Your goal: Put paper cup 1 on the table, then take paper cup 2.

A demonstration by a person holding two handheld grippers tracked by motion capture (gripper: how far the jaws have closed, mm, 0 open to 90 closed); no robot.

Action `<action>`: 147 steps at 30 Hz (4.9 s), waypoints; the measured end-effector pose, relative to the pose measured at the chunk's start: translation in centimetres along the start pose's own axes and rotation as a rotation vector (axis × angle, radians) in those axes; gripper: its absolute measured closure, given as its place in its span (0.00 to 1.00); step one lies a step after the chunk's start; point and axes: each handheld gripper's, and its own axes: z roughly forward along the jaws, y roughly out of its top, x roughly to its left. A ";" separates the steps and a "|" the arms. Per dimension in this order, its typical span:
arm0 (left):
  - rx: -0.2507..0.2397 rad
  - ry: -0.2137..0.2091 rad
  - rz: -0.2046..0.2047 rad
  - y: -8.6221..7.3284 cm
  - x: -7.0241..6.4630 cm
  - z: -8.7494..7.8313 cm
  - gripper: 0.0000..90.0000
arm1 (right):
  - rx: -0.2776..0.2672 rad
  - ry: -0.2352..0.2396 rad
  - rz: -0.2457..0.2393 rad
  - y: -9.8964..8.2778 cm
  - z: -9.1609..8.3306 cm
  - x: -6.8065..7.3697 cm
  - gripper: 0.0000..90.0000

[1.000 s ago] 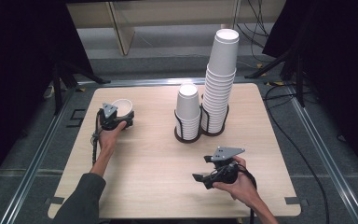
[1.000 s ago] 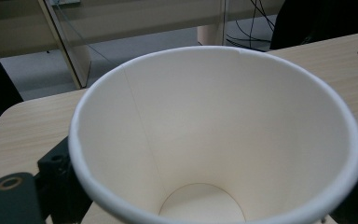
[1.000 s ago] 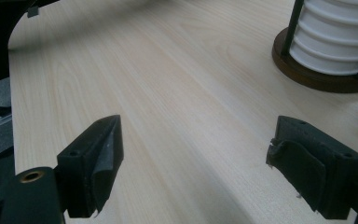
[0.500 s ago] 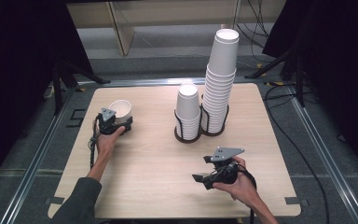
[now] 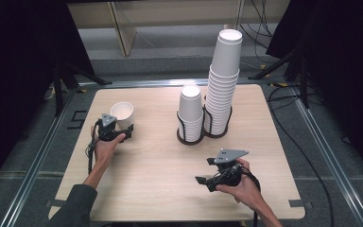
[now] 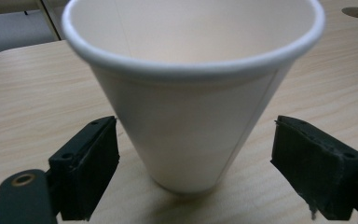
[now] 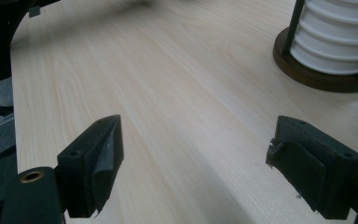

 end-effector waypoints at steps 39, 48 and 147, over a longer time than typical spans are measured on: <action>-0.098 -0.215 0.033 -3.4 -8.7 -13.9 0.16 | -0.066 -0.109 0.064 0.1 -1.8 -1.3 0.20; -0.080 -0.234 0.041 -4.4 -9.5 -15.0 0.16 | -0.091 -0.134 0.078 0.0 -2.2 -1.8 0.20; -0.066 -0.331 0.117 -5.8 -11.0 -15.2 0.16 | -0.387 -0.413 0.167 23.9 -8.9 -13.5 0.17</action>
